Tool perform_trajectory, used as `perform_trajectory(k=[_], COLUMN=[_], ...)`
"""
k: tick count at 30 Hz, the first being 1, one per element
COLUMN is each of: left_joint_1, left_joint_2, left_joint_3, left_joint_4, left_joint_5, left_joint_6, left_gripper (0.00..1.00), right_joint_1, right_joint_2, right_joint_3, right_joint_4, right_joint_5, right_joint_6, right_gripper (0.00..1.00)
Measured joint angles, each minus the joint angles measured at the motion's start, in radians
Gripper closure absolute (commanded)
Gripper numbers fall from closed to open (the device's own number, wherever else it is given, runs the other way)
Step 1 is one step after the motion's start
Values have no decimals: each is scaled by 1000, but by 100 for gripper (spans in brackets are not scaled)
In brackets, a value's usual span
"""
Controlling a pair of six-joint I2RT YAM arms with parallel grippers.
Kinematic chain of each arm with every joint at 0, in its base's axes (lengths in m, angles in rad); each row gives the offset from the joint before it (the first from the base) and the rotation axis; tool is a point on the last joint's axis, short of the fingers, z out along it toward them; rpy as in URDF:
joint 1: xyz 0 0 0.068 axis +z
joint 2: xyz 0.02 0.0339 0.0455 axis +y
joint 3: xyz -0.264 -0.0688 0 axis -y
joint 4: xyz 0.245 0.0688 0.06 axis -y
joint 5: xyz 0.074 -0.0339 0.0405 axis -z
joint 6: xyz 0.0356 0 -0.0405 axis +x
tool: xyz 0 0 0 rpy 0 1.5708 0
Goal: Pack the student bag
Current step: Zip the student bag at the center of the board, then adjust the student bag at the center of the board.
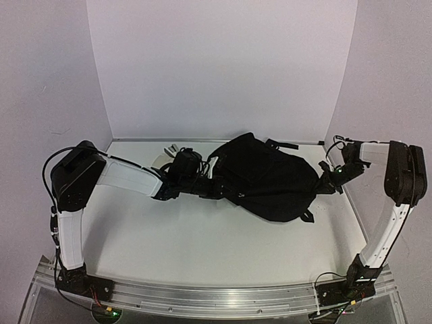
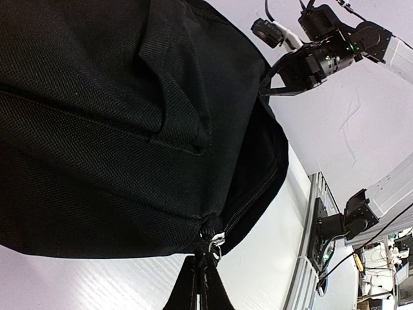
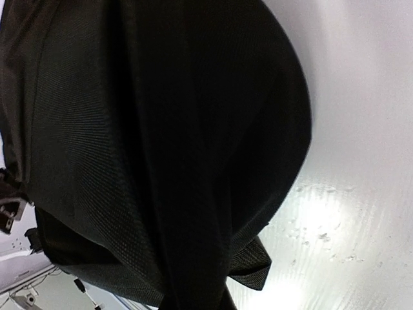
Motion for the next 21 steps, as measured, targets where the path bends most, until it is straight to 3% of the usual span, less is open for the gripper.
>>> perform_trajectory(k=[2,4,6,10,12,18,21], left_joint_1=[9,22,37,57,58,57,57], left_joint_2=[0,-1,-2,-24,-45,-104,-118], left_joint_3=[-4,-4,-5,-41,-66,-118,-130], left_joint_4=[-4,-13,-28,-69,-91,-168,-192], left_joint_5=[7,23,38,51,46,-5,-30], left_joint_6=[1,4,10,34,44,49,48], left_gripper=[100,100,100,97,91,52,40], right_joint_1=[5,28,62,131,142,134,136], right_joint_2=[0,-1,-1,-2,-2,39,112], right_joint_3=[-1,-2,-3,33,88,325,437], right_joint_4=[-10,-33,-61,-134,-164,-149,-102], right_joint_5=[-33,-60,-79,-90,-78,-10,36], right_joint_6=[-36,-88,-143,-216,-239,-207,-187], right_gripper=[82,53,36,17,14,14,13])
